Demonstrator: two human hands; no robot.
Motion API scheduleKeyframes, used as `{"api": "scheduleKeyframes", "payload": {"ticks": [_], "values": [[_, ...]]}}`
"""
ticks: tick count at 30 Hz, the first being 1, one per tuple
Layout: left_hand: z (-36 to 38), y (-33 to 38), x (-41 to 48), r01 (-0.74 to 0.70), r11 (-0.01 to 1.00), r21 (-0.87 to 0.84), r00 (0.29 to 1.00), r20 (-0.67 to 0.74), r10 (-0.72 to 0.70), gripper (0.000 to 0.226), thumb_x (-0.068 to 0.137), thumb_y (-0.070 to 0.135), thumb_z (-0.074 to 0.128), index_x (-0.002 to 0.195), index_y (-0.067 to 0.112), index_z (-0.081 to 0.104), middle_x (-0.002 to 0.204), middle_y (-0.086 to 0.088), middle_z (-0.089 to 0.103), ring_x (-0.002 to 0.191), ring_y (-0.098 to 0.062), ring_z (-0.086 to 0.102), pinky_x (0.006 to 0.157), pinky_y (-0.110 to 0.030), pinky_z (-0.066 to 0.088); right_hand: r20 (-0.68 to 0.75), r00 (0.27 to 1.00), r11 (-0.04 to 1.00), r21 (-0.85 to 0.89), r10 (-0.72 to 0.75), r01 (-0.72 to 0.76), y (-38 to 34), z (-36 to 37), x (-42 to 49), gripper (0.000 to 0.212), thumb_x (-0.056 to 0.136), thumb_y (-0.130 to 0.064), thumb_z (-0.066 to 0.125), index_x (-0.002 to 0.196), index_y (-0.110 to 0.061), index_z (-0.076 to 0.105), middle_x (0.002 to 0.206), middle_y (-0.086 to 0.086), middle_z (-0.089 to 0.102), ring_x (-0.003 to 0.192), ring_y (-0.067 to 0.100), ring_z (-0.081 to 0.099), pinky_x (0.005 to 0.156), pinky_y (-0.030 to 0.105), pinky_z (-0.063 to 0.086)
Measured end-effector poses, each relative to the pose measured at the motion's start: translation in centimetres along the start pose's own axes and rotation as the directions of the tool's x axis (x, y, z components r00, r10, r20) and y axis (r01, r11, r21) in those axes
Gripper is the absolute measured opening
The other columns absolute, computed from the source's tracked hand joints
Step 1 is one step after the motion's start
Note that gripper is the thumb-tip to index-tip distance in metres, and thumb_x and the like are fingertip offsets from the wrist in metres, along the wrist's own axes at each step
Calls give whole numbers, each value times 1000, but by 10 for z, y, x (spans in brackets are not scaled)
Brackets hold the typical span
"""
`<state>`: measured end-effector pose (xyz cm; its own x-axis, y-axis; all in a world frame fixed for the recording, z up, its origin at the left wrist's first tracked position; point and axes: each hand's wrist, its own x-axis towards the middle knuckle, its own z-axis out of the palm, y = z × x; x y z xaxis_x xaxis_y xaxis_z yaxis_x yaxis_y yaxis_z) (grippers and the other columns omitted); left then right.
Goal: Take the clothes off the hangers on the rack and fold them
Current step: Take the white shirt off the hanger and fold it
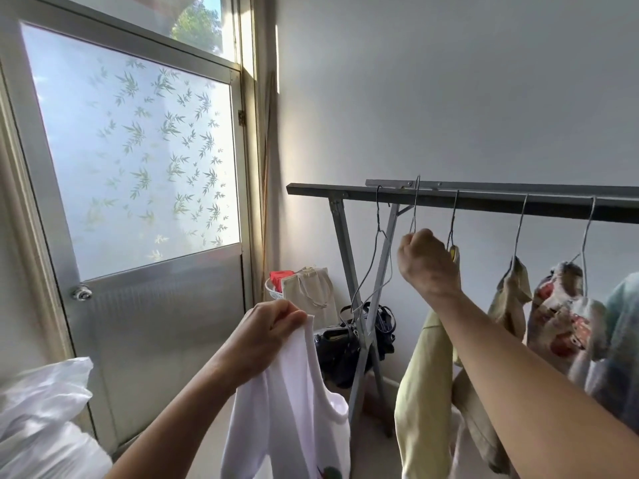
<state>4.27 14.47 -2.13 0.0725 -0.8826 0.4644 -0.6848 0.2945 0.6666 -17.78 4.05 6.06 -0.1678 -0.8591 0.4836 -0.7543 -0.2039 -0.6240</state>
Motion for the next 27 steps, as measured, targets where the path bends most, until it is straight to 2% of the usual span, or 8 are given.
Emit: {"api": "scheduleKeyframes", "payload": {"ticks": [3,8,12,16,19,21,23,27], "values": [[-6,10,4,-43,999,2,998,37,43,26,95,31,61,76,13,64,70,4,56,61,-1,43,58,-15,38,115,993,1000,11,13,-15,11,11,1,30,102,-19,31,95,2,52,83,13,55,90,34,59,76,35,43],[-14,27,11,-116,993,27,992,52,115,33,95,33,60,81,3,62,73,1,50,66,-8,41,62,-26,37,159,984,996,-14,86,-84,24,18,11,39,99,-29,35,75,-6,55,75,9,63,64,23,57,66,31,44],[-12,39,12,-131,990,43,989,77,128,28,94,32,62,79,9,64,69,5,50,63,-7,40,60,-25,36,203,973,988,-126,112,-87,34,17,11,36,95,-33,41,85,-6,62,79,5,66,65,19,55,61,29,35],[-15,44,14,-145,987,64,986,95,139,23,94,33,62,77,18,65,70,5,56,64,-6,45,63,-26,40,218,972,988,-142,91,-60,34,12,3,47,98,-45,34,92,-7,61,87,8,64,82,25,58,78,37,42],[-18,43,15,-176,981,87,981,96,168,22,94,34,62,81,17,67,74,4,62,67,-6,51,66,-26,43,289,954,993,-58,-81,101,32,11,-22,51,100,-54,28,84,-14,55,74,3,60,82,23,58,97,42,40],[-19,42,15,-200,974,109,977,101,190,21,94,33,62,84,15,69,78,2,66,72,-6,55,70,-27,46,387,877,952,222,-284,210,26,14,-50,43,99,-50,40,75,-17,53,72,0,60,73,19,59,83,41,49],[-20,41,13,-228,967,116,969,126,214,19,94,32,61,86,16,69,80,5,67,74,0,56,72,-20,45,477,752,847,492,-455,201,17,20,-76,20,97,-41,53,90,-22,58,87,0,64,82,14,61,81,36,53],[-22,46,5,-274,960,51,952,159,263,13,94,22,62,84,16,69,80,3,67,73,4,54,71,-10,42,573,590,786,590,-568,183,12,40,-99,26,87,-28,69,112,-22,63,111,-3,67,91,0,58,87,30,49]]}}
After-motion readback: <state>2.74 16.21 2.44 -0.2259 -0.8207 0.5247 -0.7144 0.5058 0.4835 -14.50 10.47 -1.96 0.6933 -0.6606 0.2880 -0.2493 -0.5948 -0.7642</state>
